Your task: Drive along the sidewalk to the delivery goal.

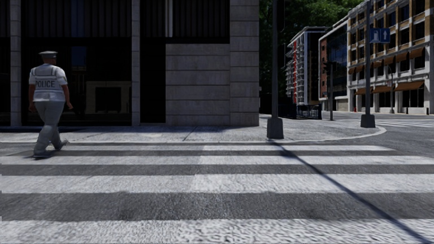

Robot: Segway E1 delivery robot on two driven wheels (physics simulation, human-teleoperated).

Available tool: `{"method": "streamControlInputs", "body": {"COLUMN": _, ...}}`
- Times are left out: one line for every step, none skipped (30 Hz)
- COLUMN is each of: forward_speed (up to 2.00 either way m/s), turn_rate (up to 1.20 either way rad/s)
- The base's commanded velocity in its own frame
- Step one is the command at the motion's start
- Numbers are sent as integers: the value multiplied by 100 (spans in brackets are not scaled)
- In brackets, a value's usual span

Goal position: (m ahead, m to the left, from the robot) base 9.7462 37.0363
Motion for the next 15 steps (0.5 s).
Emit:
{"method": "streamControlInputs", "body": {"forward_speed": 199, "turn_rate": 0}}
{"method": "streamControlInputs", "body": {"forward_speed": 199, "turn_rate": 0}}
{"method": "streamControlInputs", "body": {"forward_speed": 198, "turn_rate": 0}}
{"method": "streamControlInputs", "body": {"forward_speed": 197, "turn_rate": 0}}
{"method": "streamControlInputs", "body": {"forward_speed": 197, "turn_rate": 0}}
{"method": "streamControlInputs", "body": {"forward_speed": 197, "turn_rate": 0}}
{"method": "streamControlInputs", "body": {"forward_speed": 197, "turn_rate": 0}}
{"method": "streamControlInputs", "body": {"forward_speed": 195, "turn_rate": 0}}
{"method": "streamControlInputs", "body": {"forward_speed": 195, "turn_rate": 0}}
{"method": "streamControlInputs", "body": {"forward_speed": 189, "turn_rate": 0}}
{"method": "streamControlInputs", "body": {"forward_speed": 180, "turn_rate": 0}}
{"method": "streamControlInputs", "body": {"forward_speed": 167, "turn_rate": 0}}
{"method": "streamControlInputs", "body": {"forward_speed": 167, "turn_rate": 0}}
{"method": "streamControlInputs", "body": {"forward_speed": 154, "turn_rate": 0}}
{"method": "streamControlInputs", "body": {"forward_speed": 144, "turn_rate": 0}}
